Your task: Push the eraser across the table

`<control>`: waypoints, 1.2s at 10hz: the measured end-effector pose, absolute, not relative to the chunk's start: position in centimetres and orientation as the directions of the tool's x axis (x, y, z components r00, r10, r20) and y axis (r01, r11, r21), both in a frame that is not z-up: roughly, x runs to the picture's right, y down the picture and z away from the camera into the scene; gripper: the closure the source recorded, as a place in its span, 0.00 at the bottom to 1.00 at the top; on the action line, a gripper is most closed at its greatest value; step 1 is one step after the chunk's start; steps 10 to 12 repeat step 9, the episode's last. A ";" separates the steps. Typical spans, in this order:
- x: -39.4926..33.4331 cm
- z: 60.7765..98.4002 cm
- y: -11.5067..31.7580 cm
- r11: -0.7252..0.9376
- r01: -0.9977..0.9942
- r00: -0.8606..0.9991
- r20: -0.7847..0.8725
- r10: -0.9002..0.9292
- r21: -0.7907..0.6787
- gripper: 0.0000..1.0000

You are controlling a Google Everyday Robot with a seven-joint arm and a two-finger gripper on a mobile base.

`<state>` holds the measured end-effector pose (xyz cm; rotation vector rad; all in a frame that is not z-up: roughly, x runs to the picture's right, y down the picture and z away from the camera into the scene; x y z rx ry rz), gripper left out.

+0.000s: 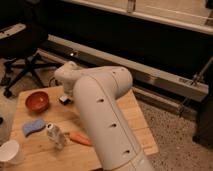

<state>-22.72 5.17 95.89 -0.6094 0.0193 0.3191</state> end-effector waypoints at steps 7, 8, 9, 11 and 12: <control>-26.6 97.1 4.3 0.788 -0.243 0.967 -0.074 0.245 -0.566 1.00; -26.5 97.1 4.2 0.788 -0.244 0.966 -0.074 0.246 -0.566 1.00; -25.6 96.7 4.2 0.784 -0.251 0.965 -0.082 0.249 -0.568 0.96; -25.6 96.7 4.2 0.784 -0.251 0.965 -0.082 0.249 -0.568 0.96; -25.6 96.7 4.2 0.784 -0.251 0.965 -0.082 0.249 -0.568 0.96</control>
